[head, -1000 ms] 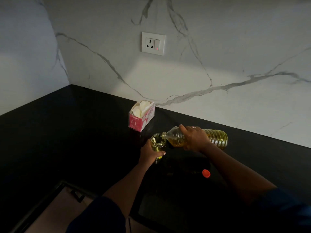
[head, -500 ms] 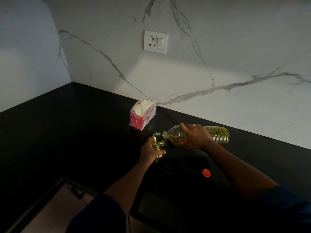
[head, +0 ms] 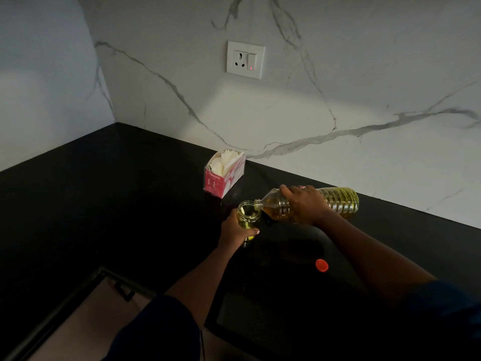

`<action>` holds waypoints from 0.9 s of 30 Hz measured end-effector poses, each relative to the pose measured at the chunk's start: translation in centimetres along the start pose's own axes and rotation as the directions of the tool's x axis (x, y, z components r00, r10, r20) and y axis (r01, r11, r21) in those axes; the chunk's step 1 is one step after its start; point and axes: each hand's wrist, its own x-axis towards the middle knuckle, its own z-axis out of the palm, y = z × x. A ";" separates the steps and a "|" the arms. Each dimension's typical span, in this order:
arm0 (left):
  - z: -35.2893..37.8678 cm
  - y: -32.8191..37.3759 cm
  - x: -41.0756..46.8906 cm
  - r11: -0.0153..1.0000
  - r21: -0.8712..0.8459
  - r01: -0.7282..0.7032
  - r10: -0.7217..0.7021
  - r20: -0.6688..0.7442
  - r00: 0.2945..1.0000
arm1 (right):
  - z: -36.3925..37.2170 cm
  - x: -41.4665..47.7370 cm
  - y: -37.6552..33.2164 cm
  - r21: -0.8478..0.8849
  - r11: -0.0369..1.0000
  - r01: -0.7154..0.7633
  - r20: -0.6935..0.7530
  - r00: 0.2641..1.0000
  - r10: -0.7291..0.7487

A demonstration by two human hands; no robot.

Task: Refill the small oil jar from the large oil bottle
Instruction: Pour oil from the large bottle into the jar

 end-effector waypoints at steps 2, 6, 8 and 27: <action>0.0 0.0 0.0 1.000 0.005 0.002 -0.002 0.001 1.000 | 0.0 0.0 0.0 -0.005 1.000 0.005 0.000 1.000 -0.005; 0.0 0.0 0.0 1.000 -0.002 0.003 -0.003 -0.002 1.000 | -0.1 0.1 0.1 -0.010 1.000 0.011 0.000 1.000 -0.011; 0.0 0.1 0.0 1.000 -0.001 0.006 -0.006 -0.002 1.000 | -0.1 0.1 0.1 -0.012 1.000 0.010 0.003 1.000 -0.010; 0.0 -0.2 0.2 1.000 0.010 -0.010 0.010 -0.010 1.000 | -0.2 0.2 0.1 -0.027 1.000 0.010 0.015 1.000 -0.010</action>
